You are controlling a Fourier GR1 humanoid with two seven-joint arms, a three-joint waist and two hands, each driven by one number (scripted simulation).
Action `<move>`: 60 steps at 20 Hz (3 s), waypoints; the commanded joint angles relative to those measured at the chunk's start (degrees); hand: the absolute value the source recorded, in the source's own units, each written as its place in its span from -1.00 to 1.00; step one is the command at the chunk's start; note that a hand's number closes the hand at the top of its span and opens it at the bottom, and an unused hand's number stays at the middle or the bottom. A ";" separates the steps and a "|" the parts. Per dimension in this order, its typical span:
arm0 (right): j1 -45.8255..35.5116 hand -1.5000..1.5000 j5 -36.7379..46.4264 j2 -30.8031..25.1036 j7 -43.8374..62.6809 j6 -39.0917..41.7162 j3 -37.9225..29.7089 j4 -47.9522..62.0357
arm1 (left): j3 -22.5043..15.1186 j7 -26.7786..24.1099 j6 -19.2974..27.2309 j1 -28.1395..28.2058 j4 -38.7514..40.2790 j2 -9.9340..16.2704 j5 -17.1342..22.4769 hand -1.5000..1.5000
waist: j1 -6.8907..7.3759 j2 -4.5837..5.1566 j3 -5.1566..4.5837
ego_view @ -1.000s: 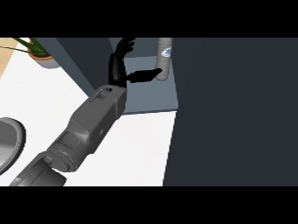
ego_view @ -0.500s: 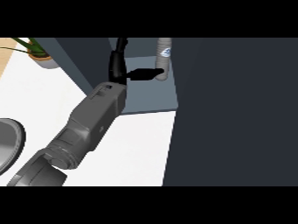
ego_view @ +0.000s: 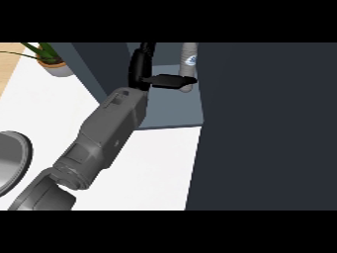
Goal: Pick up the bottled water, place it into the cabinet and close the cabinet
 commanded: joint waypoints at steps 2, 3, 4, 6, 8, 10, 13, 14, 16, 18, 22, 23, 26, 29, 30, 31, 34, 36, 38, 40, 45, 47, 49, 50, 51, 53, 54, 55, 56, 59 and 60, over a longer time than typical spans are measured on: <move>3.93 -1.00 0.00 -1.25 -0.91 1.00 0.45 -4.17 | -0.84 0.18 -6.09 3.57 -4.65 -0.06 2.17 -1.00 | 0.56 -0.57 0.06; 2.72 -1.00 3.53 -0.01 1.46 -0.65 3.41 -3.69 | 1.25 2.36 -5.79 -0.68 -3.62 -0.06 2.11 -1.00 | 1.24 -0.51 0.01; 3.46 -1.00 3.50 -0.86 2.74 -0.70 3.41 -6.39 | -1.44 -0.08 -5.55 4.36 -6.81 -0.06 3.59 -1.00 | 0.58 -0.66 0.00; 0.96 -1.00 -0.65 -0.86 1.70 0.42 -2.67 -2.26 | -2.58 3.51 -5.20 5.20 -11.44 -0.06 4.73 -1.00 | 2.23 -0.87 0.06; 1.60 -1.00 2.15 -1.13 5.29 -0.75 -0.24 -6.57 | -4.67 4.06 -6.60 9.49 -16.28 -0.07 4.93 -1.00 | 3.30 -1.34 0.01; 4.63 -1.00 2.21 -0.58 -1.11 0.40 1.44 -3.86 | -8.05 5.39 -2.66 11.75 -21.23 -0.07 7.15 -1.00 | 2.38 -1.15 0.07; 2.00 -1.00 2.16 -0.72 2.02 -0.27 0.46 -3.71 | -12.17 8.06 0.59 18.96 -31.51 -0.07 6.94 1.00 | 3.69 -1.42 0.06; 0.98 -1.00 1.85 -1.18 4.31 -0.15 0.18 -5.86 | -10.50 8.35 -1.84 20.87 -32.28 0.08 4.33 1.00 | 4.47 -1.43 0.04; -0.92 -1.00 3.54 -1.06 7.37 -1.34 0.05 -6.42 | -10.35 12.87 -2.91 22.66 -37.53 4.26 5.06 1.00 | 4.53 -1.38 0.01; -0.40 -1.00 5.35 -2.24 3.35 0.21 1.10 -3.01 | -12.86 14.98 2.48 27.07 -45.11 3.07 3.86 1.00 | 4.88 -1.61 0.05; 0.28 1.00 6.19 -8.64 7.34 4.52 3.21 -6.48 | -14.90 14.28 0.39 35.58 -51.57 7.00 3.06 1.00 | 4.67 -1.63 -0.01; -3.64 1.00 5.01 -8.23 8.04 5.30 2.55 -3.44 | -16.18 14.09 -0.29 38.44 -53.45 7.12 2.69 1.00 | 5.10 -1.38 -0.01; -3.02 1.00 3.89 -10.20 12.10 6.90 4.61 -6.20 | -16.99 14.47 1.26 45.96 -62.39 10.36 2.30 1.00 | 4.87 -1.39 -0.01; -6.02 1.00 3.10 -6.28 16.07 5.55 9.73 -4.61 | -17.44 16.32 2.66 52.09 -73.06 15.11 1.30 1.00 | 5.03 -1.25 -0.01; -4.86 1.00 3.55 -6.33 15.82 5.78 11.36 -5.35 | -17.62 15.44 2.60 55.44 -74.76 16.06 0.95 1.00 | 4.65 -1.25 0.01; -4.23 1.00 5.34 -4.77 16.71 4.22 14.18 -6.95 | -17.68 14.14 3.11 57.57 -75.81 15.87 0.38 1.00 | 4.26 -1.25 0.00; -8.21 1.00 4.94 -1.86 18.52 3.78 15.76 -5.23 | -17.76 15.43 2.52 63.29 -82.00 19.13 0.17 1.00 | 4.37 -1.14 0.00; -11.09 1.00 5.45 0.19 21.76 3.67 17.96 -3.17 | -14.31 15.90 1.19 64.55 -85.26 21.90 1.36 1.00 | 4.27 -1.04 -0.02; -17.19 1.00 7.47 4.95 24.57 2.77 21.43 1.29 | -14.19 14.55 -0.45 66.02 -84.56 21.96 1.34 1.00 | 4.56 -1.00 -0.08; -18.75 1.00 9.52 7.61 25.49 1.98 23.91 2.42 | -13.74 13.81 -0.36 69.11 -86.25 22.58 1.02 1.00 | 4.38 -1.07 -0.06; -29.11 1.00 10.98 18.31 32.10 0.62 27.53 11.59 | -11.24 11.85 -3.63 74.23 -90.04 24.98 3.06 1.00 | 5.58 -1.09 -0.15; -31.47 1.00 11.43 18.47 33.65 1.54 28.33 11.31 | -7.54 13.30 -6.00 74.69 -89.71 27.10 5.50 1.00 | 4.67 -0.99 -0.06; -36.23 1.00 16.48 18.41 32.96 -0.42 29.06 13.31 | -6.32 12.40 -7.02 75.66 -90.12 27.79 6.14 1.00 | 5.06 -1.15 -0.15; -36.58 1.00 17.14 18.37 31.12 -2.60 29.97 13.51 | -6.01 13.35 -6.02 75.03 -90.88 27.76 5.88 1.00 | 4.86 -1.14 -0.10; -38.45 1.00 17.11 18.34 30.68 -3.93 28.77 15.90 | -6.12 10.97 -7.39 76.80 -89.15 27.38 5.37 1.00 | 5.13 -1.02 -0.14; -42.14 1.00 17.42 18.29 33.48 -5.79 26.72 15.78 | -7.33 11.90 -6.14 78.28 -92.61 27.19 4.75 1.00 | 5.53 -1.09 -0.16; -41.98 1.00 16.63 18.27 33.15 -7.33 27.42 17.51 | -5.34 13.69 -8.33 79.62 -94.54 29.74 7.40 1.00 | 5.92 -1.07 -0.14; -43.14 1.00 16.69 18.25 31.77 -8.36 26.05 19.55 | -4.11 10.14 -10.61 79.18 -89.75 29.34 6.66 1.00 | 5.81 -0.83 -0.20; -43.30 1.00 16.67 18.23 30.40 -10.00 24.29 21.22 | -5.99 9.55 -10.42 79.29 -89.00 27.92 5.59 1.00 | 5.85 -0.68 -0.20; -45.64 1.00 13.59 18.22 31.85 -11.84 18.90 22.51 | -4.54 10.43 -11.78 81.87 -91.72 29.82 7.20 1.00 | 6.76 -0.52 -0.14; -46.88 1.00 13.65 18.24 32.32 -13.20 19.23 23.59 | -2.12 9.80 -13.90 81.26 -89.65 31.58 8.10 1.00 | 7.17 -0.43 -0.25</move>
